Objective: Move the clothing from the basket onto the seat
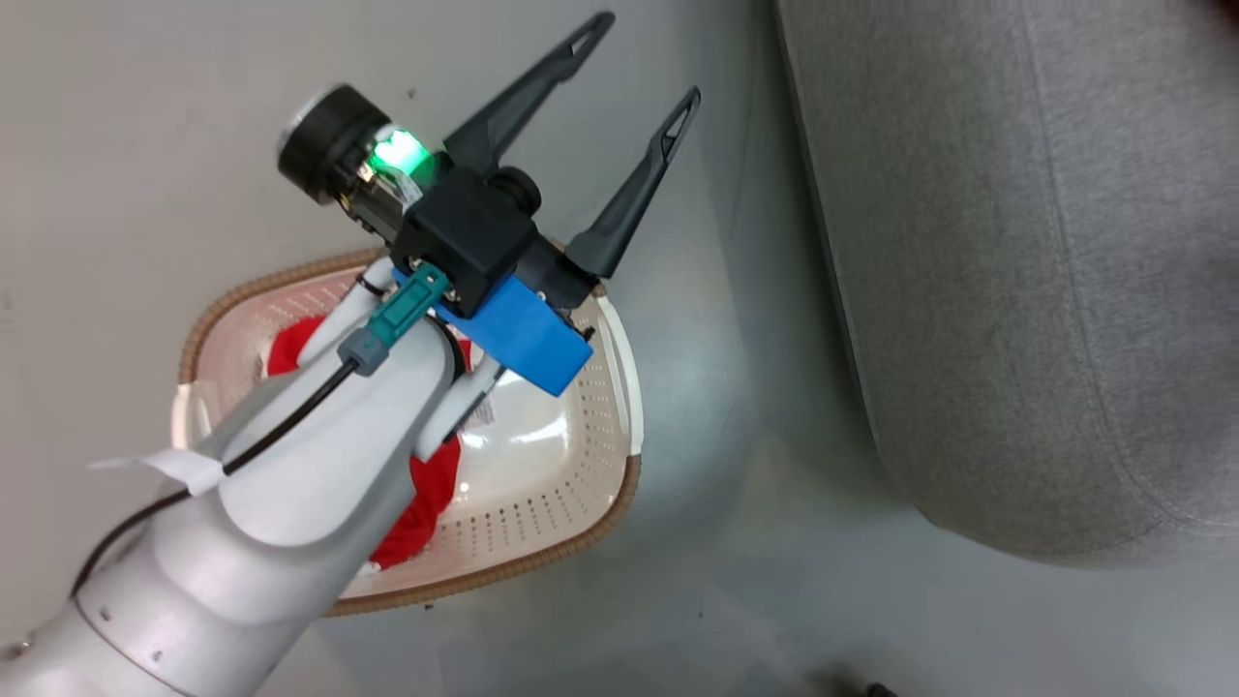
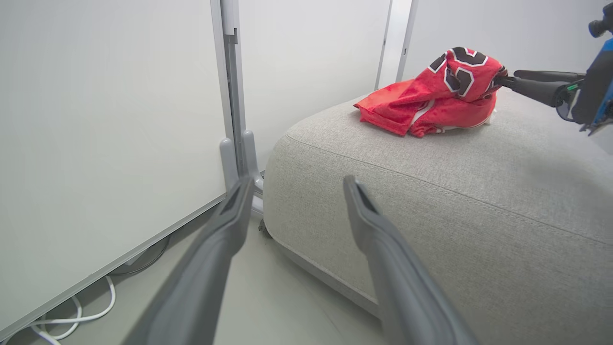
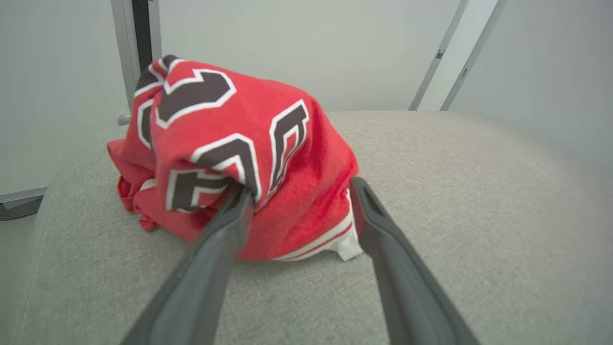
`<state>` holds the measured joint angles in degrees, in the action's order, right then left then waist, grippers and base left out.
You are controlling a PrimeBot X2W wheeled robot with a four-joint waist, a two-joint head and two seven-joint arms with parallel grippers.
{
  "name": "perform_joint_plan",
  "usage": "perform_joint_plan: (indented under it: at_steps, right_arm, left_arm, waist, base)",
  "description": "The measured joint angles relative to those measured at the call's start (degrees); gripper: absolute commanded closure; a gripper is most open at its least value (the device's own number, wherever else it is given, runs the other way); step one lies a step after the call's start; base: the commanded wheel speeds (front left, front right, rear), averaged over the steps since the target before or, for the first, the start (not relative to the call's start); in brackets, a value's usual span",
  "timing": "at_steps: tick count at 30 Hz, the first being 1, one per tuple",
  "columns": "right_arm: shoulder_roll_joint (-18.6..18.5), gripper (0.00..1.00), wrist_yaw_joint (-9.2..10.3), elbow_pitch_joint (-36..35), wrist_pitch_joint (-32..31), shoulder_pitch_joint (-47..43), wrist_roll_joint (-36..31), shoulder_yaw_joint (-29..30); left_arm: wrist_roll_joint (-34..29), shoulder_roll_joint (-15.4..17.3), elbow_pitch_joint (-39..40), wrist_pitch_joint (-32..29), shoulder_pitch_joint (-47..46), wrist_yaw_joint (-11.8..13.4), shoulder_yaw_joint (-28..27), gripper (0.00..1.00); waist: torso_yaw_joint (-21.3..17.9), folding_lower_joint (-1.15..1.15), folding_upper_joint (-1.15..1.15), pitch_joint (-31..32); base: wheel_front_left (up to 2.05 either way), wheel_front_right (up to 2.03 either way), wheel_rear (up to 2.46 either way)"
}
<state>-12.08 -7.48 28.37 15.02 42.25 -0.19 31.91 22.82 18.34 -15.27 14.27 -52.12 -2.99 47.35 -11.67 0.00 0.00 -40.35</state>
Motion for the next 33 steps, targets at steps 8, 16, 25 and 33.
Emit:
perform_joint_plan:
  at_steps: [8, 16, 25, 33]
  right_arm:
    - [4.6, 0.00, -0.01, -7.7, 0.0, -13.2, -1.8, -3.0]
    - [7.0, 0.00, 0.00, -17.0, 0.0, -21.7, 0.5, -11.3]
    - [8.6, 0.00, 0.00, -24.1, 0.0, -26.1, 1.1, -20.6]
    - [9.0, 0.00, 0.00, -26.0, 0.0, -27.8, 1.4, -26.1]
  left_arm:
    - [1.6, -1.8, -1.4, 0.7, 5.9, 0.7, -3.4, 0.00]
    - [0.8, -2.4, 2.4, 0.7, 16.5, 1.8, -12.8, 0.00]
    - [-2.9, -5.3, 4.9, 0.8, 25.6, 0.0, -22.5, 0.00]
    - [-6.4, -8.3, 6.5, 0.8, 32.3, -2.1, -30.2, 0.00]
  waist:
    - [1.3, 0.00, 0.00, 7.8]
    - [3.0, -0.01, 0.00, 16.2]
    - [7.0, -0.02, 0.00, 22.6]
    - [10.7, -0.02, 0.00, 26.8]
  base:
    - [0.00, 0.00, 0.00]
    - [0.00, 0.00, 0.00]
    - [0.00, 0.00, 0.00]
    - [0.00, 0.00, 0.00]
